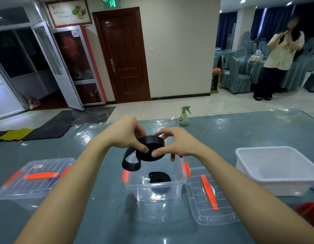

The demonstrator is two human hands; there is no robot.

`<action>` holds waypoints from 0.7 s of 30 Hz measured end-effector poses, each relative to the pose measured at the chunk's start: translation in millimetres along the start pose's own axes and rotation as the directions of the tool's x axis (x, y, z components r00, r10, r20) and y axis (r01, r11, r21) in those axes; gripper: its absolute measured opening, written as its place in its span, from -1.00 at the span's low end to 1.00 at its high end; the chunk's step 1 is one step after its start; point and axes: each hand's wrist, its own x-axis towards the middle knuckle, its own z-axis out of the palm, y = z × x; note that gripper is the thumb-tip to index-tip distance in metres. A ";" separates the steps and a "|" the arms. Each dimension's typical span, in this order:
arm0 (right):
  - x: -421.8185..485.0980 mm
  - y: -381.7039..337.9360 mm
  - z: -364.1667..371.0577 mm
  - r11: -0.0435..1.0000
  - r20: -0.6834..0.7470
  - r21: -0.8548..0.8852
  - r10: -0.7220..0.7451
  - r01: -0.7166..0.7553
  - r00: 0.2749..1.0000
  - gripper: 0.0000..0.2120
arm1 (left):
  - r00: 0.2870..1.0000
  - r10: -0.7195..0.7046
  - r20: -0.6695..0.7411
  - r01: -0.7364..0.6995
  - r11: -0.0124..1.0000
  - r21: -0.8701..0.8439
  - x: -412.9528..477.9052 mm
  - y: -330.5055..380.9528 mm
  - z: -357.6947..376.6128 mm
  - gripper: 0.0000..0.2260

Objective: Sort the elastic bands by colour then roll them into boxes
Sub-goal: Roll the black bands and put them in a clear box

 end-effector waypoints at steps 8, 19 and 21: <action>13.4 -11.4 17.7 0.983 0.107 -0.164 -0.061 0.078 0.992 -0.70 | 0.982 0.020 0.188 -0.082 0.940 0.330 16.1 15.9 -7.3 -0.74; 0.8 6.3 6.7 0.838 -0.128 0.536 -0.038 0.101 0.991 -0.69 | 0.990 -0.030 -0.141 -0.054 0.831 -0.554 -22.1 -35.1 0.6 -0.54; 0.0 8.5 7.5 0.786 -0.153 0.606 -0.035 0.122 0.988 -0.68 | 0.980 -0.082 -0.183 -0.064 0.737 -0.673 -23.9 -39.7 16.3 -0.44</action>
